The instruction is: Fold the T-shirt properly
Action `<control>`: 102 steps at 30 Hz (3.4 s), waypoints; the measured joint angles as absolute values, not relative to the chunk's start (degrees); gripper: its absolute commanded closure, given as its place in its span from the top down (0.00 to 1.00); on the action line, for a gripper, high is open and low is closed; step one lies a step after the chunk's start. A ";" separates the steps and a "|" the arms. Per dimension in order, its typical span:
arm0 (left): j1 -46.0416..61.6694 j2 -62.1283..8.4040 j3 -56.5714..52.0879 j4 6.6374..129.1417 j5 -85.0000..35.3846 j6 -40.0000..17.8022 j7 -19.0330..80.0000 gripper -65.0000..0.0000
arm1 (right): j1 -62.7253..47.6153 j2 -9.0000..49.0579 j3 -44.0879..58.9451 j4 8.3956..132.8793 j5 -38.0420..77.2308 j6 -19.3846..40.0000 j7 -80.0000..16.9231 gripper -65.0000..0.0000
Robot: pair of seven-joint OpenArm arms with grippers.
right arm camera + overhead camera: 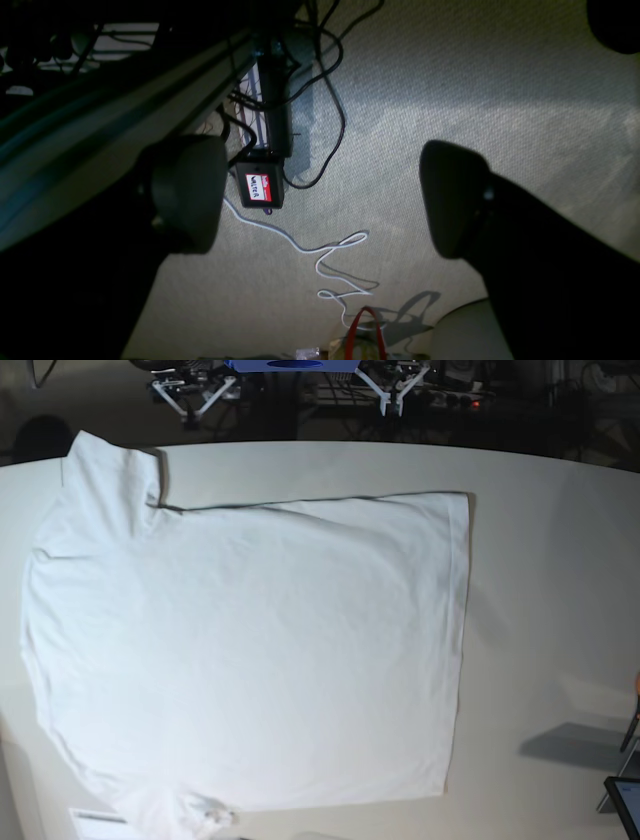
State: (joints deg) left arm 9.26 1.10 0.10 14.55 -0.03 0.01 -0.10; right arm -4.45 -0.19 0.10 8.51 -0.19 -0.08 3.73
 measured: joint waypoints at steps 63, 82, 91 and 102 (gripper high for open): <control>49.82 -12.99 -0.25 76.60 -13.61 0.01 -47.31 0.00 | -48.75 -5.08 21.63 101.21 1.50 0.38 4.54 0.10; 48.99 -16.36 -0.23 88.18 -13.43 0.01 -38.54 0.00 | -39.90 2.35 40.32 109.97 46.46 18.55 -29.76 0.49; 47.68 -16.38 -0.23 88.40 -13.43 0.01 -36.80 0.00 | -31.46 2.22 52.99 103.42 54.17 28.42 -49.71 0.60; 47.79 -16.21 -0.23 88.33 -13.41 -0.01 -36.60 0.00 | -28.95 1.06 54.87 97.51 53.67 31.70 -56.51 0.60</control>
State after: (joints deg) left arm 47.79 -16.21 -0.23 88.33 -13.41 -0.01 -36.60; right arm -28.95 1.06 54.87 97.51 53.67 31.70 -56.51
